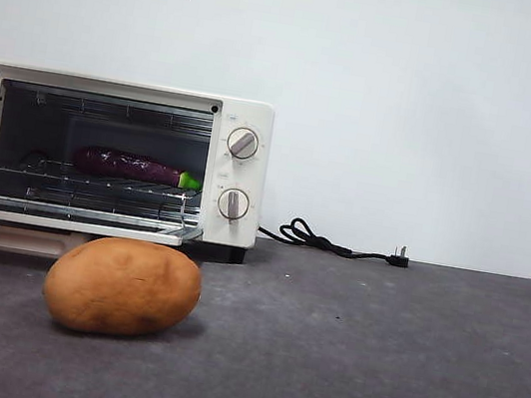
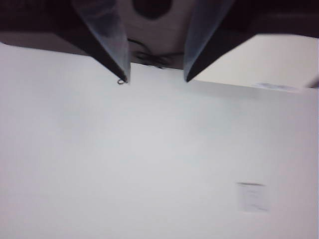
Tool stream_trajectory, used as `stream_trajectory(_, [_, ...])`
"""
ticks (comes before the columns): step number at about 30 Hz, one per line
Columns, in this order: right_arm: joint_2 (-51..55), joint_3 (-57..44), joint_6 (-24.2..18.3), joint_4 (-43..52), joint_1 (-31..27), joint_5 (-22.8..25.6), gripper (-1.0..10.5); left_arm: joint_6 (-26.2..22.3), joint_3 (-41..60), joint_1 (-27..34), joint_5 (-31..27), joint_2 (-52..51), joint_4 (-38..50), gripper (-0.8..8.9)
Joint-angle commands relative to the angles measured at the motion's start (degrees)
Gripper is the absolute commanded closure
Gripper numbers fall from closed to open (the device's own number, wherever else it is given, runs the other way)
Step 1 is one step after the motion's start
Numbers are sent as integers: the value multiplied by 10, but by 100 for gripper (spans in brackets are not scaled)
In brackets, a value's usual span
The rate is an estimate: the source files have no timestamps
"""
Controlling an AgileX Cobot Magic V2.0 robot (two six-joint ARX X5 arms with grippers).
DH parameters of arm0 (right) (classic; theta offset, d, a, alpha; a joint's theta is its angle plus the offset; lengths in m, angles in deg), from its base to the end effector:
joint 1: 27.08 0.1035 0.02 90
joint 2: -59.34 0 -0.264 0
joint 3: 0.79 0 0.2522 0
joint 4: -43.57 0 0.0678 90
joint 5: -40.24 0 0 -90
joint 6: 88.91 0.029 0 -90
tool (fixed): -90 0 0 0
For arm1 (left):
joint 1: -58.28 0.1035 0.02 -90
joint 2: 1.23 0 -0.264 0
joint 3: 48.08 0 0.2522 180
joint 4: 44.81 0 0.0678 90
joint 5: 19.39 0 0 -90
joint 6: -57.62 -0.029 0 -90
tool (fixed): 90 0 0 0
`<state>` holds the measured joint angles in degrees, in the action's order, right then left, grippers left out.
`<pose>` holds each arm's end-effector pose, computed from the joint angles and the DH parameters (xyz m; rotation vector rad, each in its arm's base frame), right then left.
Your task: Take the eggplant from the table,put the eggplant in the oven
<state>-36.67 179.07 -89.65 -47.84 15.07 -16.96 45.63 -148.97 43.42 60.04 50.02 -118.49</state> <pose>0.1336 0.0998 0.6047 -0.0932 0.1038 0.1636 0.1039 -0.0221 0.4623 0.2986 0.4008 -0.1165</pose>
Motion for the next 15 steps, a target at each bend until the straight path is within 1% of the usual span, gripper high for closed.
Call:
stream_trajectory(1, [31,-63,-12,-15,2,7,762,-5,5,1,0,-1,3,819])
stream_trajectory(4, [81,-157,-11,-15,2,16,762,-5,5,1,0,0,4,819])
stream_trajectory(9, [161,-333,-8,-15,2,15,764,-4,5,1,1,12,9,819])
stream_trajectory(10, [176,-369,-8,-15,2,15,778,-4,5,1,1,15,13,819])
stream_trajectory(13, [214,-457,-8,-15,2,13,889,-4,5,7,6,29,24,819])
stream_trajectory(15, [233,-502,-7,-15,2,11,924,-4,5,14,11,40,27,819])
